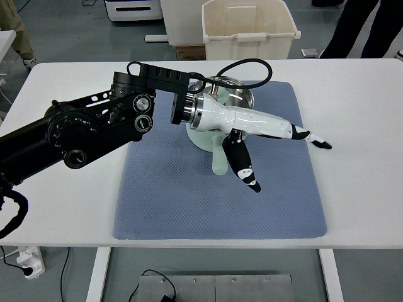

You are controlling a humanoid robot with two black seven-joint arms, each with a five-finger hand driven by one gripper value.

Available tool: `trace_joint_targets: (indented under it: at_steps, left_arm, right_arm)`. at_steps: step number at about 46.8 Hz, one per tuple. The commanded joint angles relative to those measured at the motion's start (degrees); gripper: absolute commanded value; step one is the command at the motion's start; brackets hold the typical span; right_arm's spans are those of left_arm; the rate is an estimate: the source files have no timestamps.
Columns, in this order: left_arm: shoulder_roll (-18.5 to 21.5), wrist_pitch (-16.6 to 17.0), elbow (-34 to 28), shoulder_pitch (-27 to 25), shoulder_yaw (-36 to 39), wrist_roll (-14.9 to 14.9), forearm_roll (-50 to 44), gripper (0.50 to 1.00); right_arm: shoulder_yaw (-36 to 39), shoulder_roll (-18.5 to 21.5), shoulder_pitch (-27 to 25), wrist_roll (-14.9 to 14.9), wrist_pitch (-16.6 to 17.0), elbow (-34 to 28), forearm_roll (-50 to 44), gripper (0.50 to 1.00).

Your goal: Rotate green pot handle

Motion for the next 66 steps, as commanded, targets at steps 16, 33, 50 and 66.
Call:
trace_joint_targets:
  at_steps: [16,33,50,66]
  left_arm:
    - [2.23,-0.07,1.49,-9.98,17.84,-3.68,0.04,1.000]
    - [1.09,-0.07,5.89,-13.85,26.02,-3.68,0.22,1.000]
    - [-0.49,-0.07,8.35,-14.03,26.29,-3.68,5.84,1.000]
    - [-0.67,-0.07,8.18,-14.91,29.10,-3.68,7.77,1.000]
  right_arm:
    - [0.00,0.00,0.00,-0.01,0.00,-0.02,0.00,1.000]
    - [0.00,0.00,0.00,-0.01,0.00,-0.02,0.00,1.000]
    - [0.00,0.00,0.00,-0.01,0.00,-0.02,0.00,1.000]
    - [0.00,0.00,0.00,-0.01,0.00,-0.02,0.00,1.000]
